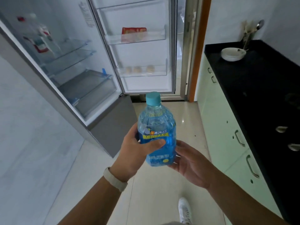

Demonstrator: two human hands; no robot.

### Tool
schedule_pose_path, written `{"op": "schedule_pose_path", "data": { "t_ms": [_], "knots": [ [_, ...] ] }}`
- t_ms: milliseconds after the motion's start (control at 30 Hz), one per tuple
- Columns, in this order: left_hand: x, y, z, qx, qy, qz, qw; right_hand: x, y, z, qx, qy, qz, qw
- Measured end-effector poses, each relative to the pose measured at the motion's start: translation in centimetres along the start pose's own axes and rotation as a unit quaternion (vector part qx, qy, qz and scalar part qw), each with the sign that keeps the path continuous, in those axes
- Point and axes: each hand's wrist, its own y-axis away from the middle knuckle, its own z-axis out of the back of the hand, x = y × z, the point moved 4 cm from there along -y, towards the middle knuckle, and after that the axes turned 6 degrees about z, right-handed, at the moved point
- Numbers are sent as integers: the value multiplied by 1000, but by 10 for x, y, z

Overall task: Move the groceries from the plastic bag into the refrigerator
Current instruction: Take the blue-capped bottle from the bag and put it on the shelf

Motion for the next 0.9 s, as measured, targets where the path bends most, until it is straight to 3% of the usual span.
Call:
{"op": "schedule_pose_path", "data": {
  "t_ms": [467, 900],
  "knots": [
    [-40, -115, -30, -26, 5, -34, 999, 93, -101, 39, 56, 50, -19, 997],
    [-51, -176, 54, -71, 42, -39, 996, 82, -210, 10, 75, 102, -69, 990]
  ]
}}
